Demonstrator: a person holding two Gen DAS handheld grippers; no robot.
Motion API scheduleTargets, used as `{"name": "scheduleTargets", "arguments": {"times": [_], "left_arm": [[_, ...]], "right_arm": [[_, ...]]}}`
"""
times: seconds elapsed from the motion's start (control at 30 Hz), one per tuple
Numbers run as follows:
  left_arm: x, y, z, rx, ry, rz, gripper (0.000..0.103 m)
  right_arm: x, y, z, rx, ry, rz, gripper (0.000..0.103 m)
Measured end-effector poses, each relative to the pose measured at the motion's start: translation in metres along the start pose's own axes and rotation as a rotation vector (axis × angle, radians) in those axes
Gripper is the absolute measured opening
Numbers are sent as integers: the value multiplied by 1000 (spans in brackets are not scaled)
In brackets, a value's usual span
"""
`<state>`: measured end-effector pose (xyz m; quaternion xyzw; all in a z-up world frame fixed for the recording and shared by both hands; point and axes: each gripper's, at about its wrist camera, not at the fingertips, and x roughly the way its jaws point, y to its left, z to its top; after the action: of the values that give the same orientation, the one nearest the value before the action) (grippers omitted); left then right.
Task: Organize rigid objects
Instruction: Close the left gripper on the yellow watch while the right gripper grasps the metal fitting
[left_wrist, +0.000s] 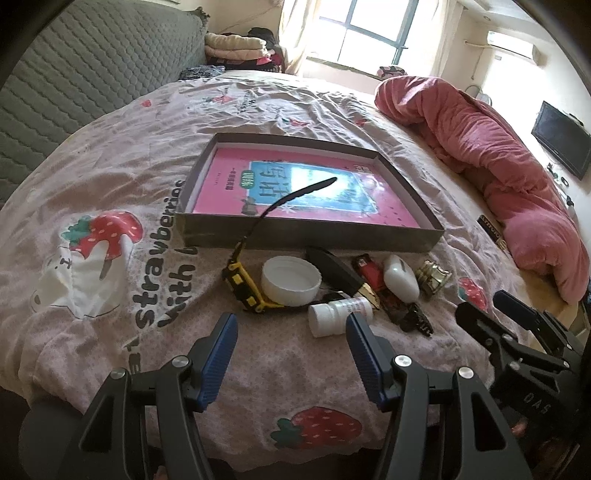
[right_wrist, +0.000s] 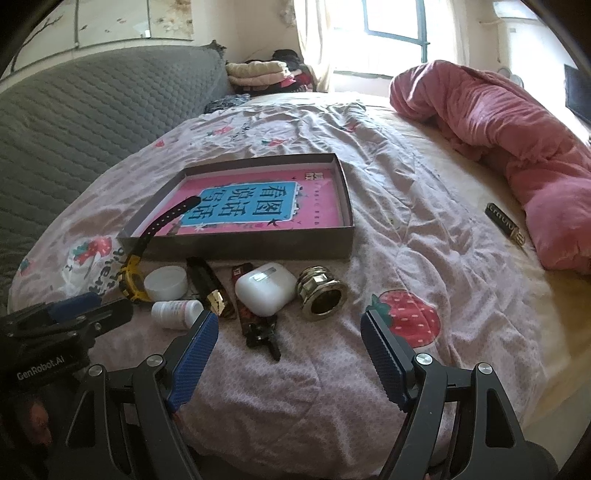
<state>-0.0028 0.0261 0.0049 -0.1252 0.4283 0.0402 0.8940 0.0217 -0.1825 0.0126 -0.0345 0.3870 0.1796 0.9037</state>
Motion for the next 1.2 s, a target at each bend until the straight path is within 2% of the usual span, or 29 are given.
{"name": "scheduleTargets", "arguments": {"times": [0.63,0.83,0.93,1.2], "left_arm": [[9,40,10,-113,10,5,60],[19,45,16,-184,44,-30,60],[27,49,17,-196,64,9,59],[41,61,22,-247,97,43,59]], "right_arm": [[2,-8,3,27,-7,-6,80],[6,-10,6,36,-5,-5,80],[8,-11,6,39,-3,-5,80],[14,-15,8,57,0,-5,80]]}}
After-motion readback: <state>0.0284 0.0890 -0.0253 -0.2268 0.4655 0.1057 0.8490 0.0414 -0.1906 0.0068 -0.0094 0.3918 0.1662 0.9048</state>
